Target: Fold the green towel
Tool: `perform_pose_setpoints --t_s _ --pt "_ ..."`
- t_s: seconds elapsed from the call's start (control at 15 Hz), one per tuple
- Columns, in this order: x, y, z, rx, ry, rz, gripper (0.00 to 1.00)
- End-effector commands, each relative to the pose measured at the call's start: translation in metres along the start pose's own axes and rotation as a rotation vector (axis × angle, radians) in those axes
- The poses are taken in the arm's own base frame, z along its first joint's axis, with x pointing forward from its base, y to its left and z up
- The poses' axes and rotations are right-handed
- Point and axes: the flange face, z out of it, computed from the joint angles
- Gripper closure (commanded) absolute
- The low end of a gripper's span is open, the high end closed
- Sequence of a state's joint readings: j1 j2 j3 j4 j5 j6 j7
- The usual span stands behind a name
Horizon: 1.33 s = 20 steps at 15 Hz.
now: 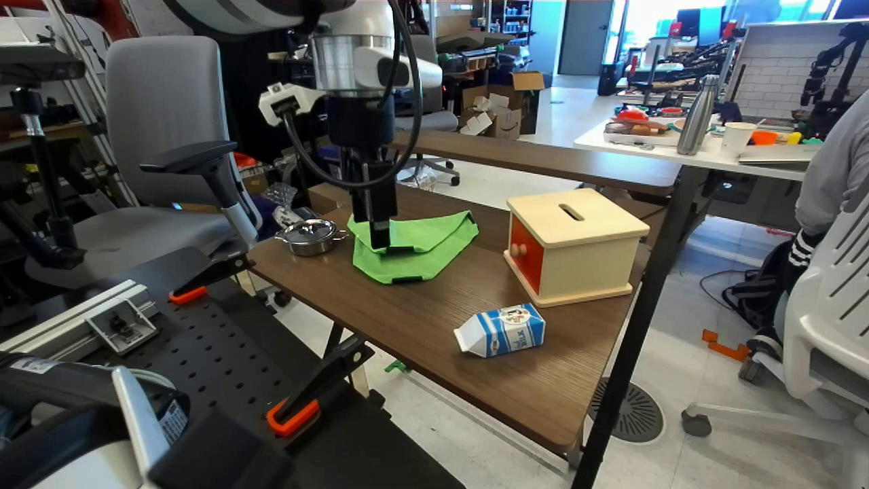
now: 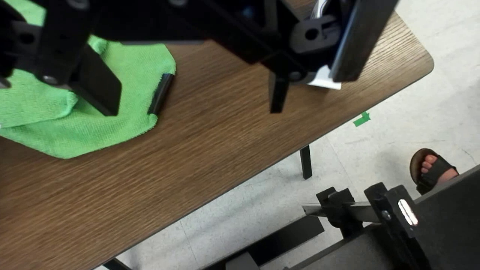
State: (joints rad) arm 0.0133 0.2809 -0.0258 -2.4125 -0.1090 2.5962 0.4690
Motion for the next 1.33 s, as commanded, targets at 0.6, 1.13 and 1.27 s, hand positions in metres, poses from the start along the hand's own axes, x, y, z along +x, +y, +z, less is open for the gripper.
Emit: perform_pose_setpoints --t_s 0.6,1.13,1.27 --pt "0.043 -0.033 0.076 0.058 -0.027 0.121 0.0" --pt "0.061 -0.04 0.101 0.081 -0.034 0.201 0.0" --pt "0.064 -0.042 0.106 0.075 -0.034 0.203 0.0"
